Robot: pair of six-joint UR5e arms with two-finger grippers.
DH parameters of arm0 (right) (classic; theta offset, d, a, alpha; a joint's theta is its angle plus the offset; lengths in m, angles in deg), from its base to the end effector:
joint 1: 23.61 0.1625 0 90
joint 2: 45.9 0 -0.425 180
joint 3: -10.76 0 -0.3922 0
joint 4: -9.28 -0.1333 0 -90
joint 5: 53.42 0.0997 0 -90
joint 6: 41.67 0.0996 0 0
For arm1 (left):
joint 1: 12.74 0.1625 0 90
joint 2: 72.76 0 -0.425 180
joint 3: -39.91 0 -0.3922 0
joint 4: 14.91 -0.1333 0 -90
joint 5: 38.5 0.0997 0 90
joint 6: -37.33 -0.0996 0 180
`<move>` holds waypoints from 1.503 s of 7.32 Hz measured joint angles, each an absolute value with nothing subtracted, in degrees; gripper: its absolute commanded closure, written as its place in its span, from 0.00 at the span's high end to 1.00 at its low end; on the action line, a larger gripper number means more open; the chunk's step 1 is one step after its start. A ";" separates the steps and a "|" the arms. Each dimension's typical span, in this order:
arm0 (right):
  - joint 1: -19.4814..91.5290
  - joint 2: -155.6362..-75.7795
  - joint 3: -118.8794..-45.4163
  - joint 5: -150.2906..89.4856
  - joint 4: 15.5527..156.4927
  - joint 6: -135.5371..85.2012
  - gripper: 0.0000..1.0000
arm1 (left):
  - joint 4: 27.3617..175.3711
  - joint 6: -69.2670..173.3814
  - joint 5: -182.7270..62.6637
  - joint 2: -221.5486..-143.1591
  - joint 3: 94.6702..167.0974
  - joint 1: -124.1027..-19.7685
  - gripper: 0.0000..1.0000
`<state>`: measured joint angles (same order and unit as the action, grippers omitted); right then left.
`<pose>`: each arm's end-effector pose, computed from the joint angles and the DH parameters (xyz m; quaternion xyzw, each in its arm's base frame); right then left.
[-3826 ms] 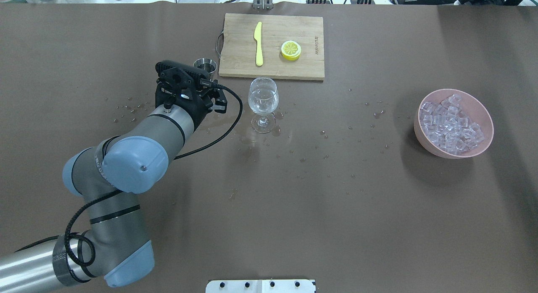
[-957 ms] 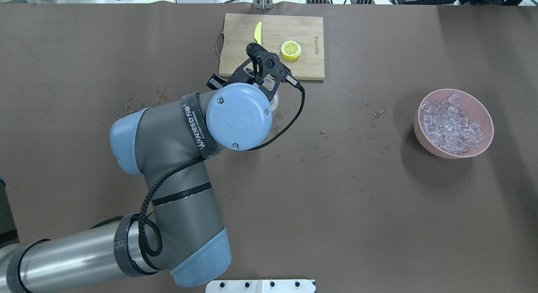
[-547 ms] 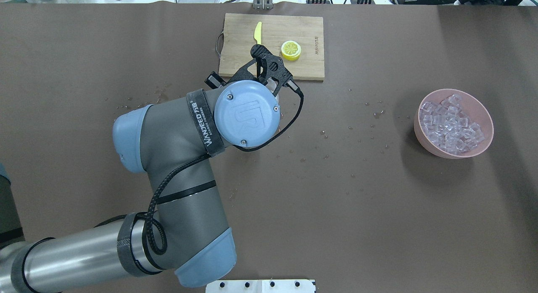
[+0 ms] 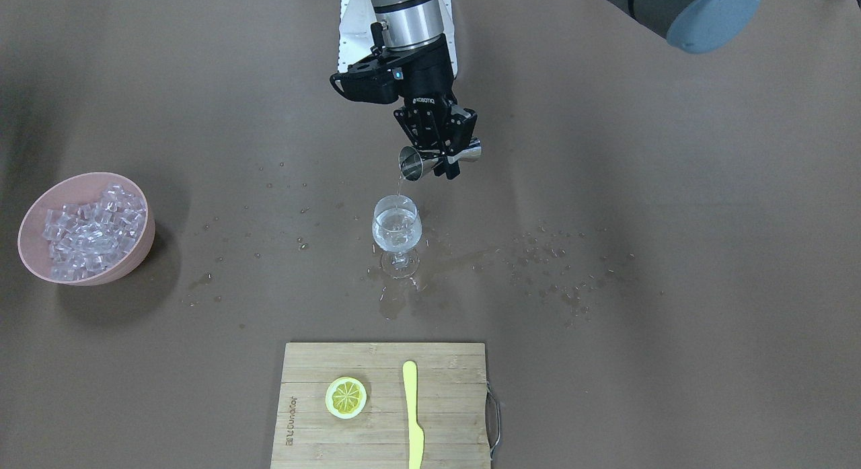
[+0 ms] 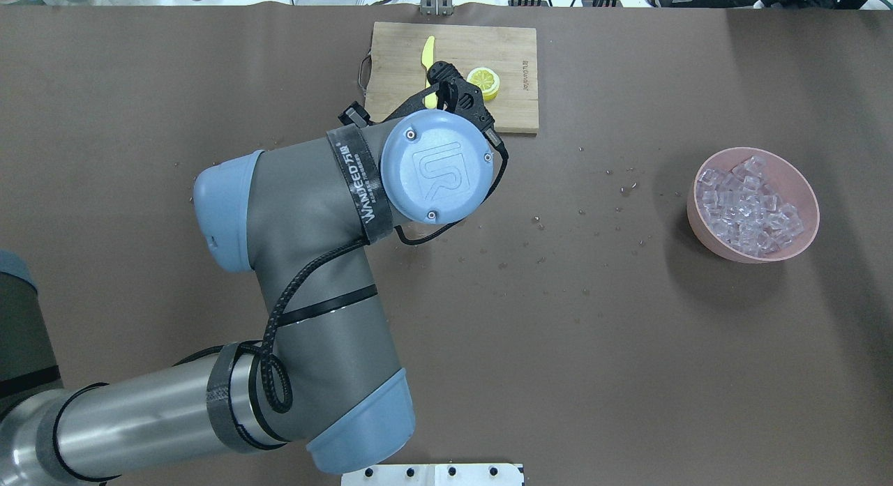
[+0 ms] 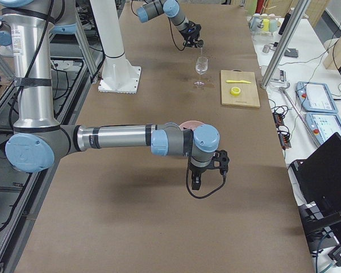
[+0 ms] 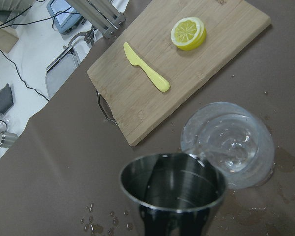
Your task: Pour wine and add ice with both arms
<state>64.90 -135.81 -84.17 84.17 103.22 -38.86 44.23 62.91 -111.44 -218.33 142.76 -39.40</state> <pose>0.0469 -0.4937 0.6185 -0.0065 -0.4035 0.0067 0.9149 0.4918 -0.4288 0.0528 0.3256 0.1228 0.2578 0.9014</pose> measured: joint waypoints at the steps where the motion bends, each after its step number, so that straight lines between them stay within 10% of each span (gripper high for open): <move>1: 64.90 -135.79 -84.04 84.19 103.23 -38.86 1.00 | 42.07 61.28 -111.18 -219.51 142.16 -39.64 0.00; 11: 64.82 -135.39 -82.44 84.65 103.19 -38.86 1.00 | 34.31 50.75 -105.77 -226.01 134.32 -40.37 0.00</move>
<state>64.82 -135.39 -82.44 84.65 103.19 -38.86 34.31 50.75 -105.77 -226.01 134.32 -40.37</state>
